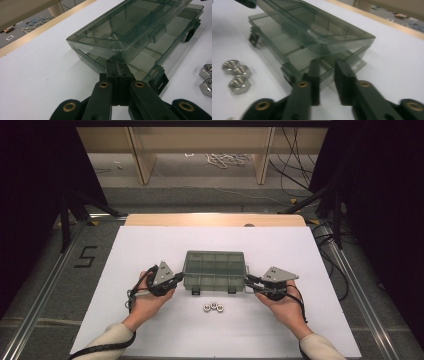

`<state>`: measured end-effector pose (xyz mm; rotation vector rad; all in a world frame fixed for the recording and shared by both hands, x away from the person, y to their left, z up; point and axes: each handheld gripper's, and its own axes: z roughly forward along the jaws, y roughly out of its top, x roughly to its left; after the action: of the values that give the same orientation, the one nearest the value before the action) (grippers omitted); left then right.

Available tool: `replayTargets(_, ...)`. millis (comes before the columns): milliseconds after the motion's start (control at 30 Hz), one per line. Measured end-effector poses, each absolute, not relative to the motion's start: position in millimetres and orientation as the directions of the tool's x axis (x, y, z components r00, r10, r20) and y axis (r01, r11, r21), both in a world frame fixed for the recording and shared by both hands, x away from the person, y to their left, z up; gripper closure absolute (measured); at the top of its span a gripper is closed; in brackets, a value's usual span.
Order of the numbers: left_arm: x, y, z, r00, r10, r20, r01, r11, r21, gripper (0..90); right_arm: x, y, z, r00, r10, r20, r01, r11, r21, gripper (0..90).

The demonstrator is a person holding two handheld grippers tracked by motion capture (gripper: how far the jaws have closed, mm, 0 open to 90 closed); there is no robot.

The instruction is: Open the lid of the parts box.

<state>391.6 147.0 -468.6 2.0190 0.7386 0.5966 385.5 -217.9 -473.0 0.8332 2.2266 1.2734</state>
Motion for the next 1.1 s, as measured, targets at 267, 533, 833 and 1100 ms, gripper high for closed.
replayTargets(267, 391.4, 145.4, -468.6, 0.704, 0.698, 0.135, 0.266, -0.435, 0.86, 86.4, 382.8, -211.7, -467.5, -0.657, 0.723, -0.216, 0.192, 0.437, 0.879, 61.2)
replayTargets(533, 391.7, 137.5, -465.1, 0.63, 0.703, 0.331, 0.149, -0.527, 0.836, 54.1, 381.6, -204.5, -464.2, -0.646, 0.706, -0.289, 0.133, 0.477, 0.869, 61.2)
replayTargets(833, 396.2, 133.9, -458.6, 0.614, 0.63, 0.475, 0.022, -0.616, 0.788, 68.1, 382.8, -196.9, -456.0, -0.605, 0.709, -0.362, 0.059, 0.493, 0.868, 67.9)
replayTargets(1100, 403.9, 130.8, -450.5, 0.592, 0.636, 0.496, 0.002, -0.617, 0.787, 77.0, 388.6, -192.5, -448.2, -0.561, 0.718, -0.412, 0.021, 0.51, 0.86, 76.0)
